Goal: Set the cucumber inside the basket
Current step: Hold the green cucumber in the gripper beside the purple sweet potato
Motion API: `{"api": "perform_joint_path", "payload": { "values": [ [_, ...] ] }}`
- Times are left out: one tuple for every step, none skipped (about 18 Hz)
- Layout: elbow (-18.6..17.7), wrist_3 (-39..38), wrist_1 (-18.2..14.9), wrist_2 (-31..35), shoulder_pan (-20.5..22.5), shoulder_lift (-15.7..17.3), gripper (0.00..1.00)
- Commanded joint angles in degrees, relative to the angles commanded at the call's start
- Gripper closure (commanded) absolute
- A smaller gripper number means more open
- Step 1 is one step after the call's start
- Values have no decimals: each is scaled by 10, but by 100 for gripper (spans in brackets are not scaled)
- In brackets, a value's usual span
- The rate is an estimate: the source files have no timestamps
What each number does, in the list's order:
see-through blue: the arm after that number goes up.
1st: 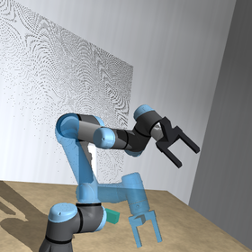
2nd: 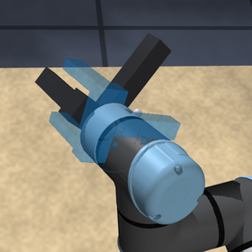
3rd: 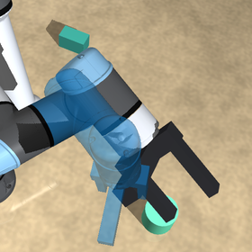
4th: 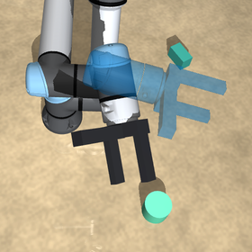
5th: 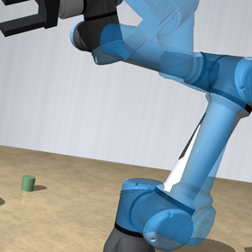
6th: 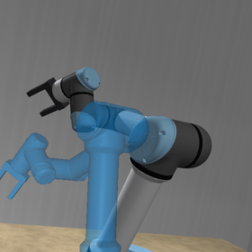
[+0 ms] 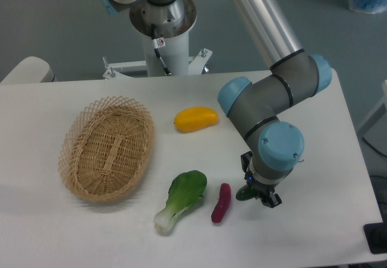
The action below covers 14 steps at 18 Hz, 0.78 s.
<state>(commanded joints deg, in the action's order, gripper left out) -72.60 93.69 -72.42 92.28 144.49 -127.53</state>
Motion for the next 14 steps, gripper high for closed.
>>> {"api": "perform_joint_path", "payload": {
  "values": [
    [0,0,-1,0,0,0,85],
    [0,0,0,-1,0,0,85],
    [0,0,0,-1,0,0,85],
    [0,0,0,0,0,0,85],
    [0,0,-1,0,0,0,85],
    [2,0,-1,1,0,-1,85],
    [3,0,-3,2,0,-1,85],
    [2,0,-6,6,0,-1,86],
    [1,-1,-6,11,-1,0,86],
    [0,0,-6,11,-2,1,86],
    [-1,-2,-6,11,-3,1,86],
    [-3,-3,-6,11,-4,2,86],
    [-4,-4,-6,11,-9,3,86],
    [-4,-4,-7,11,-11,4,86]
  ]
}}
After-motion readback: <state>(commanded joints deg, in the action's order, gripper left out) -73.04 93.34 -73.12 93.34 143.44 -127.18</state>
